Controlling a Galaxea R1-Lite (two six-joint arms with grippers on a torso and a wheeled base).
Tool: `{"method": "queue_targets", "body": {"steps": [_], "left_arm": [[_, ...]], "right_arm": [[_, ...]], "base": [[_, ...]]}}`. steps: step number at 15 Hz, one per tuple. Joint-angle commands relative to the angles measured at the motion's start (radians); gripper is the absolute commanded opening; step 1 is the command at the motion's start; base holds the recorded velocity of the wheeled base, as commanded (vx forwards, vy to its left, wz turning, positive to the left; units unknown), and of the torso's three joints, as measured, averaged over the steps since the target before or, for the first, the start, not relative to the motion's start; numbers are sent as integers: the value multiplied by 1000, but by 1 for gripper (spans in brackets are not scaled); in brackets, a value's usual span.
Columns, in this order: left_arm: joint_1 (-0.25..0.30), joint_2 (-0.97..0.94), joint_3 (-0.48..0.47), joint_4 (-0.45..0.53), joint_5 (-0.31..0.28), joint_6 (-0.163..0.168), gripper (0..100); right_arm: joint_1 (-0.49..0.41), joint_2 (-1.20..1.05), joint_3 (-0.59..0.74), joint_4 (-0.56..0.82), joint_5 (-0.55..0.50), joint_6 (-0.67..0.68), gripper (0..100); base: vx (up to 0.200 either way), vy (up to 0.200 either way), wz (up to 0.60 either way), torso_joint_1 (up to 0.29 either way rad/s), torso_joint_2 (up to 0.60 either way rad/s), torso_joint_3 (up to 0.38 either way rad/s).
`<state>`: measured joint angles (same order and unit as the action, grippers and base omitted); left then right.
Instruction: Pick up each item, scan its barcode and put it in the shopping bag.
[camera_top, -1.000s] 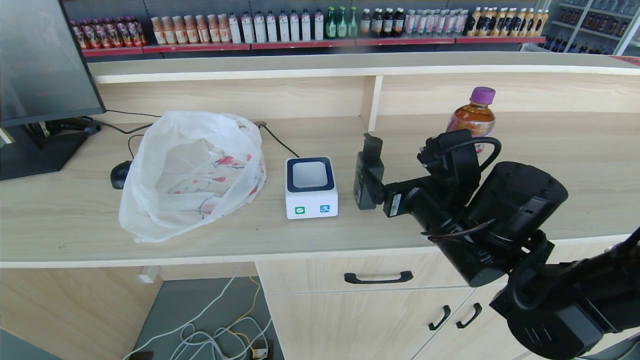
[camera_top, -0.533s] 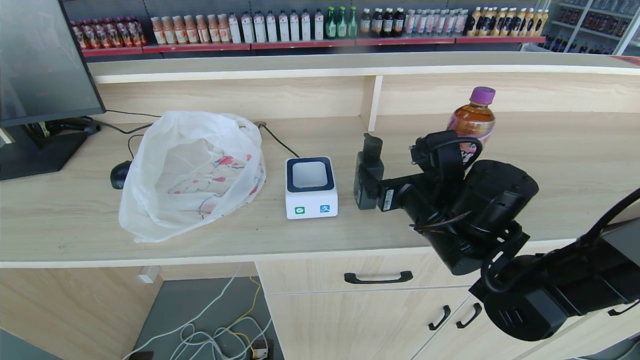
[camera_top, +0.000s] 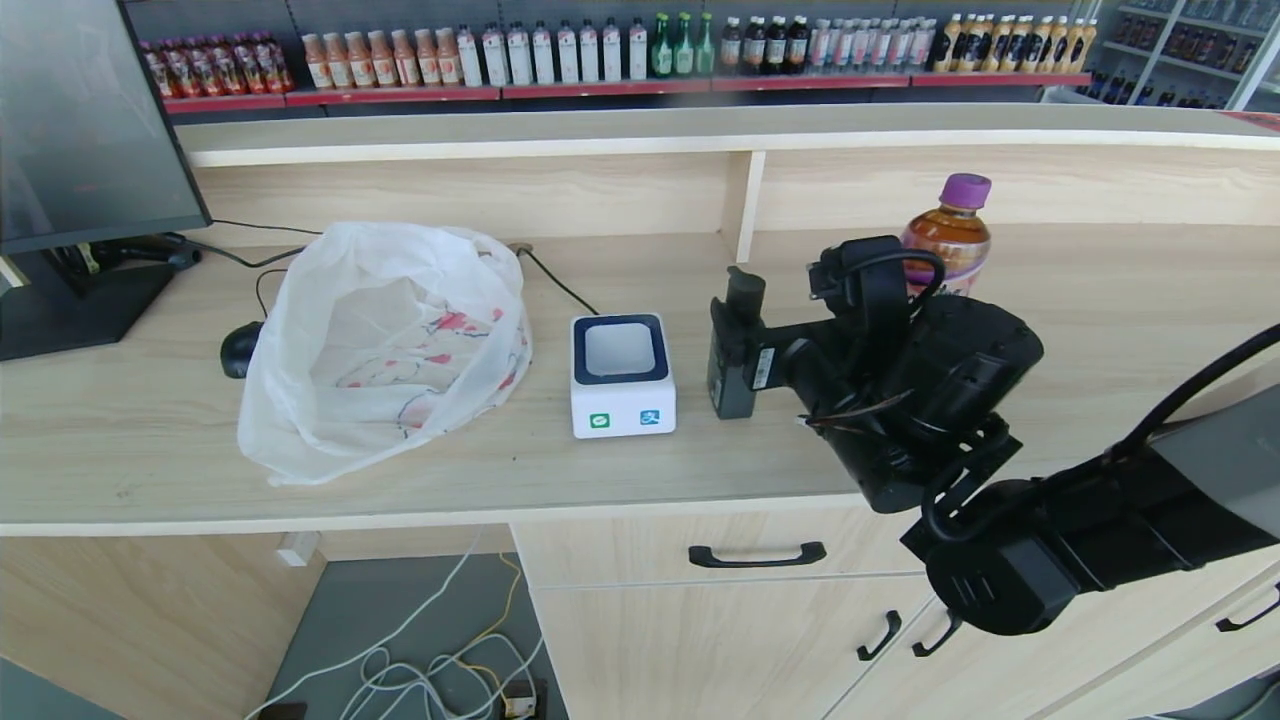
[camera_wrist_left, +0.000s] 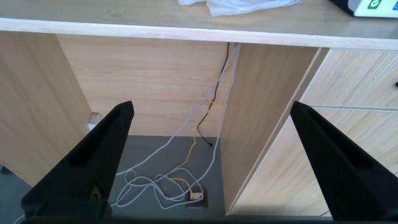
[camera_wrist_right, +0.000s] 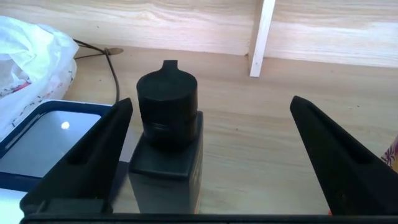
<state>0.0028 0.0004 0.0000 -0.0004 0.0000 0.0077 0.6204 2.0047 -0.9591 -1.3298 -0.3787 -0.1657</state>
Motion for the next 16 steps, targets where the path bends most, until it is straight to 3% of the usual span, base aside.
{"method": "queue_targets", "body": {"steps": [1,16], "left_arm": [[0,0,0,0,0,0,100],[0,0,0,0,0,0,100]], "right_arm": [[1,19,-15,0,0,0,100],[-27,121,-95,-17,1,3,100]], "base": [[0,0,0,0,0,0],[0,0,0,0,0,0]]}}
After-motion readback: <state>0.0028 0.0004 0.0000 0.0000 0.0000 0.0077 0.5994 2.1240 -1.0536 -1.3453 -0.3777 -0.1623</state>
